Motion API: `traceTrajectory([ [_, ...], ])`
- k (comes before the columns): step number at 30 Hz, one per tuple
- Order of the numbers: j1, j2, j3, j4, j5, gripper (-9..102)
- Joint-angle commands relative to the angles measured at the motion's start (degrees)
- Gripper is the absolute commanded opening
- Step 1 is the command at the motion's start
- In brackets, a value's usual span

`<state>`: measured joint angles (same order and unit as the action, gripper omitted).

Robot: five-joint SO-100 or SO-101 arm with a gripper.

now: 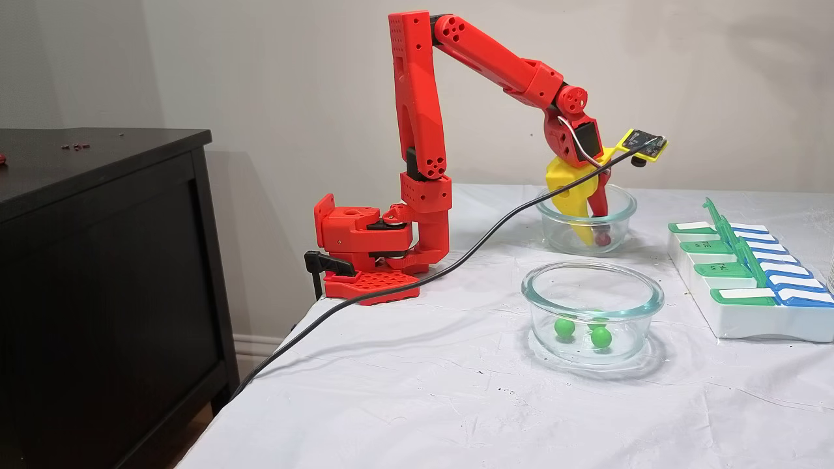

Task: Sort medicines into box.

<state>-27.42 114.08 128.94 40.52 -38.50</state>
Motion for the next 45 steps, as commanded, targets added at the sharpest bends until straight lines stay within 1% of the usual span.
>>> traceTrajectory([
  [1,0.5,6.4,-3.1,4.0,1.2,18],
  [8,1.8,6.7,-3.3,3.7,2.3,10],
  [11,3.1,4.1,-5.1,4.6,0.5,7],
  [13,4.0,3.3,-5.3,3.3,-0.4,6],
  [15,5.0,2.8,-5.3,1.8,-1.8,8],
  [18,6.4,2.8,-5.5,0.7,-4.7,15],
  [23,5.9,1.7,-5.8,2.5,-6.3,18],
  [27,4.9,1.1,-4.0,2.2,-8.2,21],
  [31,4.2,-1.1,-3.6,2.3,-9.1,20],
  [39,5.4,-4.4,-3.1,-2.9,-11.3,15],
  [45,6.5,-3.6,-3.3,-4.0,-13.3,14],
])
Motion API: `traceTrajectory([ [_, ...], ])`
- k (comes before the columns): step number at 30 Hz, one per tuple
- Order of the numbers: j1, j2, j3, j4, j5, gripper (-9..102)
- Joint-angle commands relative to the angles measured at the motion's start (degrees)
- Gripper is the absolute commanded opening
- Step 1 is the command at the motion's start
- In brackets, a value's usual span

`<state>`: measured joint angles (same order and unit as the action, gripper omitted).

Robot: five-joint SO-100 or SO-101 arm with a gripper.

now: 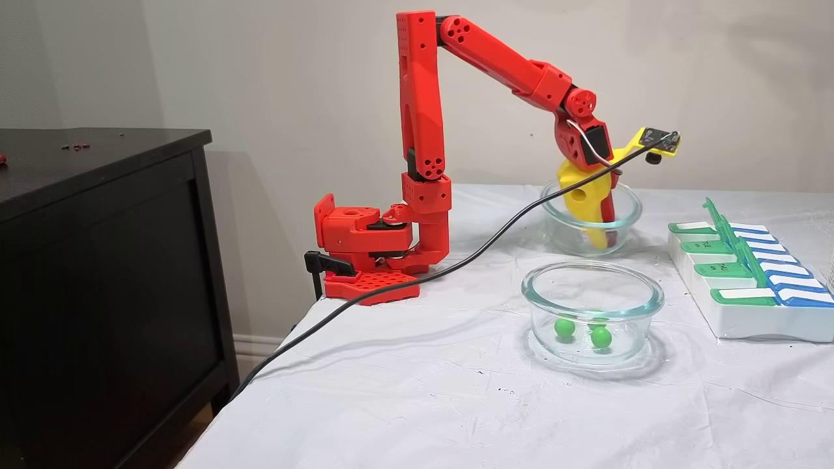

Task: Sort medicines into box.

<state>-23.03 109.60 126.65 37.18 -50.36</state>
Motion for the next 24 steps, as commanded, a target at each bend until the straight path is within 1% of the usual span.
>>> traceTrajectory([
  [1,2.1,1.0,-1.0,-0.6,-1.6,14],
  [3,1.9,1.0,-0.6,-0.6,-1.5,10],
  [5,1.5,1.0,-0.1,-0.6,-0.7,1],
  [6,1.3,1.0,0.1,-0.5,-0.4,0],
  [10,0.4,1.8,0.1,1.1,1.8,0],
  [13,-1.9,2.6,0.5,4.0,7.1,0],
  [17,-5.1,11.0,4.1,6.5,12.9,0],
  [24,-5.7,21.4,4.9,10.1,19.3,0],
])
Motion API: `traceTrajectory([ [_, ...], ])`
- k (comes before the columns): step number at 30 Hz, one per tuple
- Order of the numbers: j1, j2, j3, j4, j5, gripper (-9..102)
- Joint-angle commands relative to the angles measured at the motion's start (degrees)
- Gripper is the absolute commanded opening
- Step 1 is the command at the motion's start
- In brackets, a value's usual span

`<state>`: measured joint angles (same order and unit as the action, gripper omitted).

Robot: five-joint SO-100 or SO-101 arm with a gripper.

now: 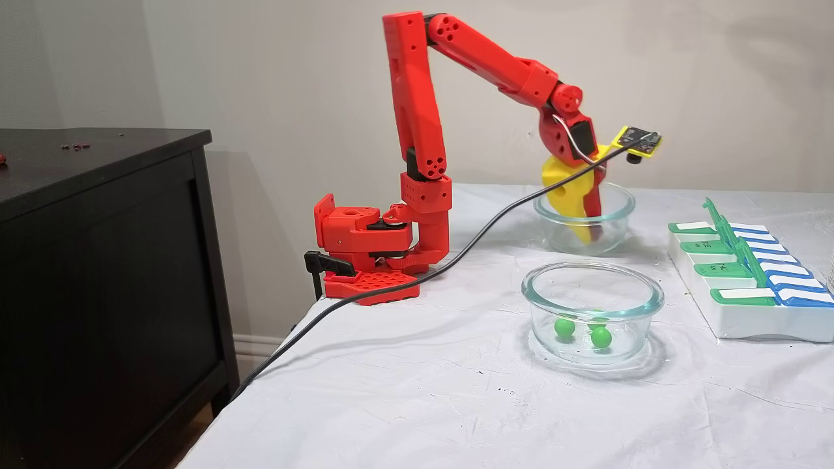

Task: Sort medicines into box.

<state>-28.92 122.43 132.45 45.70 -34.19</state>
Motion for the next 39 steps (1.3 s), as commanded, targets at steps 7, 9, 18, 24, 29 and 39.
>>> traceTrajectory([
  [7,5.1,17.7,-5.3,3.7,6.9,0],
  [9,7.9,19.5,-8.0,4.7,7.6,0],
  [18,24.1,15.6,-22.5,9.8,6.9,0],
  [24,32.9,11.5,-21.5,3.5,8.1,0],
  [29,35.3,4.2,-20.2,-1.4,8.3,0],
  [39,35.9,-5.8,-23.1,-7.3,9.0,0],
])
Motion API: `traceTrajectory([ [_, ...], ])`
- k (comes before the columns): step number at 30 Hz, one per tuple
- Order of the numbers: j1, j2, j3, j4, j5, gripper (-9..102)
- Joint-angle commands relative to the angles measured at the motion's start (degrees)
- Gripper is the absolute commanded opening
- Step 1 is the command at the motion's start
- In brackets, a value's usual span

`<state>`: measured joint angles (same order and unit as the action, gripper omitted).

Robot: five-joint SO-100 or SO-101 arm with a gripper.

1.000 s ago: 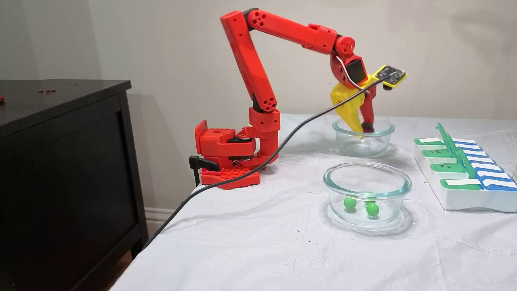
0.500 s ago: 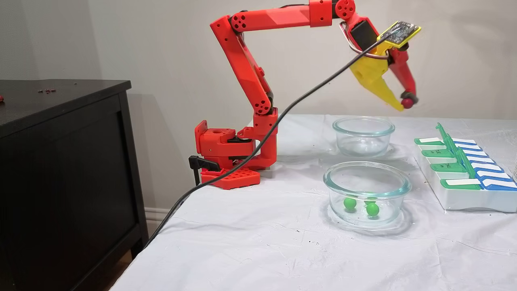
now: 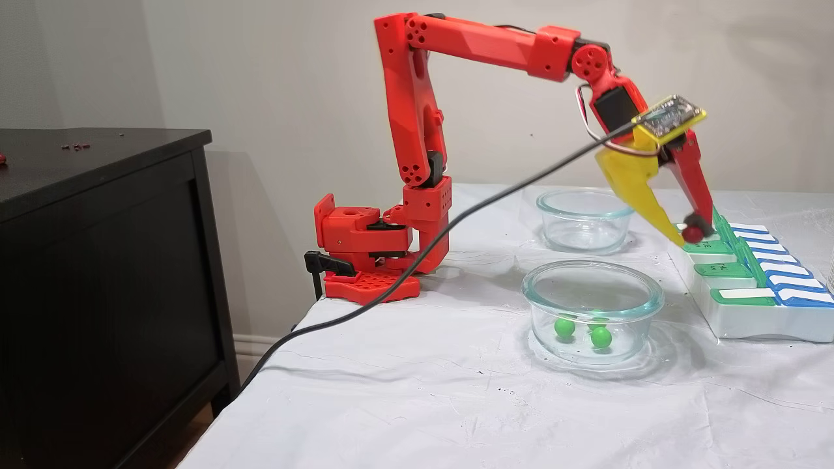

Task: Sort medicines into box.

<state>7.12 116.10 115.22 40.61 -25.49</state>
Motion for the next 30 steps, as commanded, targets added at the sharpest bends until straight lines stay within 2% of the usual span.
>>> traceTrajectory([
  [1,-0.2,0.0,-6.0,-2.6,0.2,0],
  [19,-1.8,-8.0,-7.9,-12.4,0.3,0],
  [30,-0.7,-12.9,-11.6,-13.1,0.0,0],
])
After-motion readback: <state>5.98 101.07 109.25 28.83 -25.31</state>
